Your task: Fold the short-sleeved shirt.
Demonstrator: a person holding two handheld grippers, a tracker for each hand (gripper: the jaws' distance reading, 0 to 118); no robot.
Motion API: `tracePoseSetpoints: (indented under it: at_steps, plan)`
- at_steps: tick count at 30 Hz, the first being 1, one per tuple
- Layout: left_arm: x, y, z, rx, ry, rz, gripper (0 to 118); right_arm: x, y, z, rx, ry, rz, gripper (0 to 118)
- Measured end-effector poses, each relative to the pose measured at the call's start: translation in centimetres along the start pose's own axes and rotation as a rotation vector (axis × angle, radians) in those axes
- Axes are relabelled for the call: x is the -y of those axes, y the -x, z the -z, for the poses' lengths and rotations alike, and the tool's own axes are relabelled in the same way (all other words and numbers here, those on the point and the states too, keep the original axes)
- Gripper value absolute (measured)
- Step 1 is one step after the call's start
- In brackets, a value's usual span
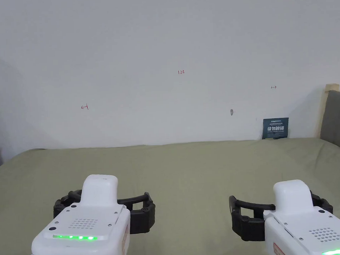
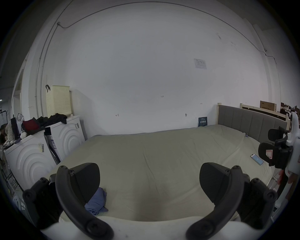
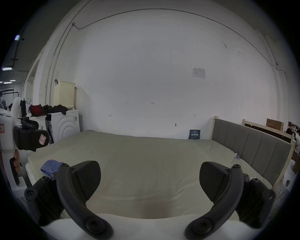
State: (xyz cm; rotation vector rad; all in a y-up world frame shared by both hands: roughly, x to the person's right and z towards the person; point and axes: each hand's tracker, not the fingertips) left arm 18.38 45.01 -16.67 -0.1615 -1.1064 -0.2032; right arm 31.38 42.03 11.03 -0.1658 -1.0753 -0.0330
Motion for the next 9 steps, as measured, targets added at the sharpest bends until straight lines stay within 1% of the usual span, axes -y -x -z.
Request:
tracePoseSetpoints:
  at_steps: [9]
  plan:
    - [0.03,0.11,0.13,-0.017,-0.008,0.0,118,-0.13,-0.16,-0.01,0.004,-0.001,0.001,118]
